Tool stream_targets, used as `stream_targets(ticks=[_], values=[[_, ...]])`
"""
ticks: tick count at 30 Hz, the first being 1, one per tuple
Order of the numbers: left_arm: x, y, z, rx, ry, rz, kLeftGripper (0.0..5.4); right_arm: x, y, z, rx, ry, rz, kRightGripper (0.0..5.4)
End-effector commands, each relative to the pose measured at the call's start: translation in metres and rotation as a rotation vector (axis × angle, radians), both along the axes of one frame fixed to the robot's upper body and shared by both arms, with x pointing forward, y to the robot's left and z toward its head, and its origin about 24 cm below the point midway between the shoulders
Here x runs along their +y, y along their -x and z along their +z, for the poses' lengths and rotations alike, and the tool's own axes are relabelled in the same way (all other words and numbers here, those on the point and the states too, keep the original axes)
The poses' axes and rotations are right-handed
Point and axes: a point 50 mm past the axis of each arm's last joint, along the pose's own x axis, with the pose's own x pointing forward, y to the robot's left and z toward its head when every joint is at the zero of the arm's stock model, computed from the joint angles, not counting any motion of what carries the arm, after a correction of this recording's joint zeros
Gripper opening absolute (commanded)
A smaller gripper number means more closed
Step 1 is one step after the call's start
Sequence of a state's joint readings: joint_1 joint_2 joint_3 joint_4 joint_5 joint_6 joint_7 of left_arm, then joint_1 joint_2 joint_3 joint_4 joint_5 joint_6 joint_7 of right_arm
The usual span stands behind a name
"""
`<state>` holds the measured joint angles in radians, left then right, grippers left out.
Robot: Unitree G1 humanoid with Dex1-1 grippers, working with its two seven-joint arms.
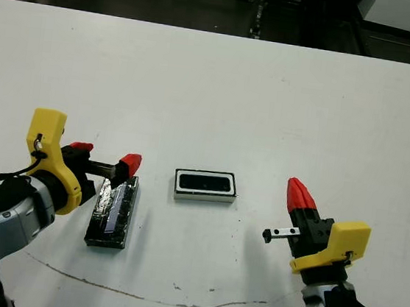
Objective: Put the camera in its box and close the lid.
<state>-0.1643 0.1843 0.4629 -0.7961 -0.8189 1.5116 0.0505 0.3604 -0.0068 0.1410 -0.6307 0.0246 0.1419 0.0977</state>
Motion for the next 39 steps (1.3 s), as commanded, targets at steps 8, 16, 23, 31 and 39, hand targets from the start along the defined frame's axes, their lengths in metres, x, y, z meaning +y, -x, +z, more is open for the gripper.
stream_targets(ticks=[8, 16, 23, 31, 39], values=[[-0.001, 0.002, -0.011, 0.088, -0.016, 0.060, 5.40, 0.001, 0.000, -0.003, 0.009, 0.013, 0.000, 0.01], [-0.004, 0.006, -0.018, 0.115, -0.002, 0.098, 5.40, 0.003, 0.001, -0.005, 0.022, 0.008, 0.011, 0.01], [-0.004, 0.008, -0.021, 0.127, -0.013, 0.104, 5.40, 0.005, 0.002, -0.007, 0.032, 0.006, 0.008, 0.01], [-0.002, 0.009, -0.022, 0.138, -0.033, 0.088, 5.40, 0.006, 0.003, -0.008, 0.032, -0.005, 0.012, 0.01], [0.002, 0.011, -0.024, 0.158, -0.041, 0.066, 5.40, 0.008, 0.003, -0.009, 0.032, -0.005, 0.012, 0.01]])
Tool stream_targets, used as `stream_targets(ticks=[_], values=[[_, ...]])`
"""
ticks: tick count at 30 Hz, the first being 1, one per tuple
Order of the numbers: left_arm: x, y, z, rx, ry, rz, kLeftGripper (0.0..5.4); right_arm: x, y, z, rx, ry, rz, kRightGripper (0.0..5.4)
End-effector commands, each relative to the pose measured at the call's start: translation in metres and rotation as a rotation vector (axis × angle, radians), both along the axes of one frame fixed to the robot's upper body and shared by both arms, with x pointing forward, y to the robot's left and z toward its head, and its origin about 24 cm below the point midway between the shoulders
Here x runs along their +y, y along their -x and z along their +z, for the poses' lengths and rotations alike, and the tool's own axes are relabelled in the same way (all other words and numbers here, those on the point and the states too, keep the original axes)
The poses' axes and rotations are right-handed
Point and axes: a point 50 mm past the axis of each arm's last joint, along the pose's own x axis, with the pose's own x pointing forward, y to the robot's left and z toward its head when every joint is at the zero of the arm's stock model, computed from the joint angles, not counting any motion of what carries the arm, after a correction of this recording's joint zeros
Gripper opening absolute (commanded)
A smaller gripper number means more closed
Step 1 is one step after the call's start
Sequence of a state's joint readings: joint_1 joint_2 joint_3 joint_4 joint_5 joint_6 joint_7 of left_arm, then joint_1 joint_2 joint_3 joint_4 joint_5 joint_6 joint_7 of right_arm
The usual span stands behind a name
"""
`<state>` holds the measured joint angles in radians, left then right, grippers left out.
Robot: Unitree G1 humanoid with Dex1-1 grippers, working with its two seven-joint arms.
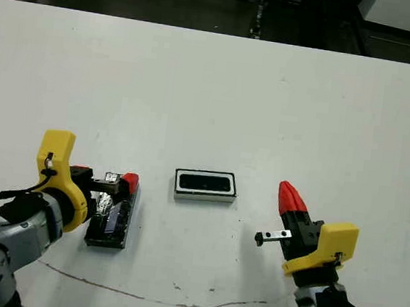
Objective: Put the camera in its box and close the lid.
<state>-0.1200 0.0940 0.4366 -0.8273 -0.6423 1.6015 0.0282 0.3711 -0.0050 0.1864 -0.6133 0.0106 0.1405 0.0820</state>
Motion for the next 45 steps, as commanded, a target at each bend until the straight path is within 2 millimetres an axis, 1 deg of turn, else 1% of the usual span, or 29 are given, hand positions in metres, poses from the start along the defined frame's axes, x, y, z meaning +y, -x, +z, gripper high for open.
stream_targets(ticks=[1, 13, 22, 28, 34, 37, 38, 41, 43, 45], values=[[0.004, 0.003, -0.003, 0.034, -0.016, -0.019, 5.40, -0.001, 0.001, -0.003, 0.005, -0.002, -0.009, 0.01], [0.003, 0.003, -0.009, 0.063, 0.037, -0.025, 5.40, 0.001, 0.001, -0.004, 0.015, -0.010, -0.013, 0.01], [-0.001, 0.005, -0.009, 0.057, 0.041, -0.051, 5.40, 0.002, 0.001, -0.004, 0.015, -0.007, -0.010, 0.01], [-0.002, 0.006, -0.008, 0.058, 0.032, -0.079, 5.40, 0.002, 0.001, -0.004, 0.016, -0.010, -0.011, 0.01], [-0.001, 0.009, -0.014, 0.094, 0.006, -0.072, 5.40, 0.003, 0.001, -0.004, 0.018, -0.004, -0.013, 0.01], [-0.002, 0.011, -0.015, 0.108, -0.014, -0.108, 5.40, 0.003, 0.001, -0.005, 0.019, -0.011, -0.013, 0.01], [-0.002, 0.012, -0.015, 0.111, -0.019, -0.117, 5.28, 0.003, 0.001, -0.005, 0.021, -0.014, -0.012, 0.00], [-0.003, 0.013, -0.018, 0.125, -0.021, -0.130, 5.32, 0.004, 0.002, -0.005, 0.024, -0.019, -0.015, 0.00], [-0.003, 0.015, -0.019, 0.134, -0.027, -0.131, 5.09, 0.004, 0.002, -0.005, 0.023, -0.017, -0.016, 0.00], [-0.003, 0.015, -0.021, 0.141, -0.023, -0.128, 5.29, 0.004, 0.002, -0.005, 0.021, -0.012, -0.017, 0.00]])
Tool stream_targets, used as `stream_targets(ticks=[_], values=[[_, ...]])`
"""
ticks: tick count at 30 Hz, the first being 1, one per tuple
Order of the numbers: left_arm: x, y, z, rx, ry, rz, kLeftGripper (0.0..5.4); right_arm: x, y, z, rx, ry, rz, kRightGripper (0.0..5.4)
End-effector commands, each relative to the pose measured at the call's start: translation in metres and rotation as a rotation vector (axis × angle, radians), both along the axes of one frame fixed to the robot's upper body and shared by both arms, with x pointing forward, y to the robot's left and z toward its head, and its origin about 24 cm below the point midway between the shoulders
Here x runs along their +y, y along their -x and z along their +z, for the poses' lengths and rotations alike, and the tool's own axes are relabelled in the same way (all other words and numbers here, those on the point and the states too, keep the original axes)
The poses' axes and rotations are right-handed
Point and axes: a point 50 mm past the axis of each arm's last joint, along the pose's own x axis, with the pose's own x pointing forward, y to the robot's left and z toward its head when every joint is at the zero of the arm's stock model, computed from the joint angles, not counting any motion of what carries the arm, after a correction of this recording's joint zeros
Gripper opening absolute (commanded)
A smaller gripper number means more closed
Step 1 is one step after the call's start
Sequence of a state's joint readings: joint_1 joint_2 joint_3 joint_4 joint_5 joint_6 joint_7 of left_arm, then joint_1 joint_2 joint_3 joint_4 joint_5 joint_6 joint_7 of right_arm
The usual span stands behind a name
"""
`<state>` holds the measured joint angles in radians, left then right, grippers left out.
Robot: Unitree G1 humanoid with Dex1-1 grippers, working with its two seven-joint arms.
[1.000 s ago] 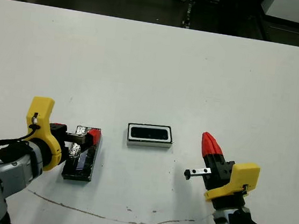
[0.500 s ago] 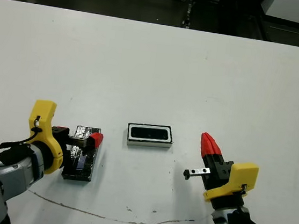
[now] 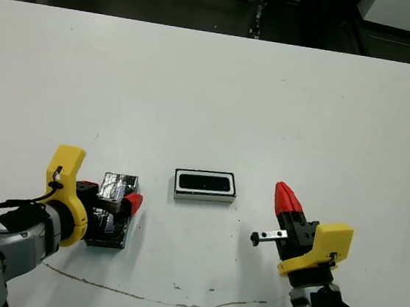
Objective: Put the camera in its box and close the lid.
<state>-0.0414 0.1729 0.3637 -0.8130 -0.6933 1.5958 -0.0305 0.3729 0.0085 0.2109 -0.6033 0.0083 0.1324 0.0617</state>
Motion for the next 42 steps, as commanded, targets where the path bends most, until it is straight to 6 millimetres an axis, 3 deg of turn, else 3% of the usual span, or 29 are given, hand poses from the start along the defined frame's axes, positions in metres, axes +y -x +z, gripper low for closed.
stream_targets(ticks=[1, 38, 42], values=[[0.001, 0.005, -0.008, 0.056, -0.014, 0.001, 5.34, -0.002, 0.002, -0.003, 0.016, 0.012, -0.013, 0.00], [0.003, 0.022, -0.023, 0.144, 0.013, 0.003, 5.39, 0.000, 0.003, -0.004, 0.027, 0.007, -0.015, 0.00], [0.003, 0.025, -0.025, 0.146, 0.014, 0.038, 5.03, 0.000, 0.003, -0.004, 0.031, -0.002, -0.013, 0.00]])
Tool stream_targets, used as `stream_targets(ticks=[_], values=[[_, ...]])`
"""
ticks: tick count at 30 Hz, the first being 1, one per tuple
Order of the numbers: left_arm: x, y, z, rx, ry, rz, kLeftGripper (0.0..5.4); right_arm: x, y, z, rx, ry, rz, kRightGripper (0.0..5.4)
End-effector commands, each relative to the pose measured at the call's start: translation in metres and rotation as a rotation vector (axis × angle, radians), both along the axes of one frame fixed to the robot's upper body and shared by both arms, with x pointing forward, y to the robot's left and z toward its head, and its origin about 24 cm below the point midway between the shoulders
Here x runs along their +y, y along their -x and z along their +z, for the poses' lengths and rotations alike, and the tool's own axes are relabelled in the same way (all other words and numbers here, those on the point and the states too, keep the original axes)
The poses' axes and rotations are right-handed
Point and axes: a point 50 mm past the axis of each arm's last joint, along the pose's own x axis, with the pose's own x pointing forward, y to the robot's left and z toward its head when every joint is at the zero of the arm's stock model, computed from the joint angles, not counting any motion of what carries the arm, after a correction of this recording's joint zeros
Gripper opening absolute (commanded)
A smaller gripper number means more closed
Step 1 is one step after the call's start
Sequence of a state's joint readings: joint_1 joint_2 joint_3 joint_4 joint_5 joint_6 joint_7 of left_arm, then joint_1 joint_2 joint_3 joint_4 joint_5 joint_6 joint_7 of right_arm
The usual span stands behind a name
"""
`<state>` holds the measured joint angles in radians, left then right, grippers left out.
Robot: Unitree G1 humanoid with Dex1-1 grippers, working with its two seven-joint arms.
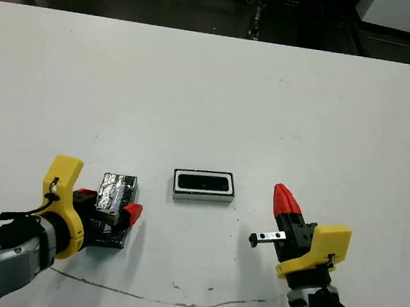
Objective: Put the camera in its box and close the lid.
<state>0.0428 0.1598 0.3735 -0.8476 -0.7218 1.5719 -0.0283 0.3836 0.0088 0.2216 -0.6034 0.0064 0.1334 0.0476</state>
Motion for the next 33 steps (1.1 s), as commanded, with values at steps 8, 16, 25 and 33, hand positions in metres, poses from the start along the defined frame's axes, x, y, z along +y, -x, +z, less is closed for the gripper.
stream_targets(ticks=[8, 16, 25, 33], values=[[0.006, 0.013, -0.017, 0.131, -0.032, 0.027, 4.05, -0.002, 0.001, -0.002, 0.016, 0.008, -0.005, 0.00], [0.006, 0.014, -0.020, 0.150, -0.034, 0.020, 3.28, -0.002, 0.000, -0.002, 0.013, -0.001, -0.002, 0.00], [0.007, 0.013, -0.018, 0.148, -0.041, -0.010, 3.15, -0.002, 0.000, -0.002, 0.016, 0.003, -0.007, 0.00], [0.011, 0.008, -0.008, 0.088, -0.077, -0.066, 3.14, -0.003, 0.000, -0.003, 0.016, 0.004, -0.007, 0.00]])
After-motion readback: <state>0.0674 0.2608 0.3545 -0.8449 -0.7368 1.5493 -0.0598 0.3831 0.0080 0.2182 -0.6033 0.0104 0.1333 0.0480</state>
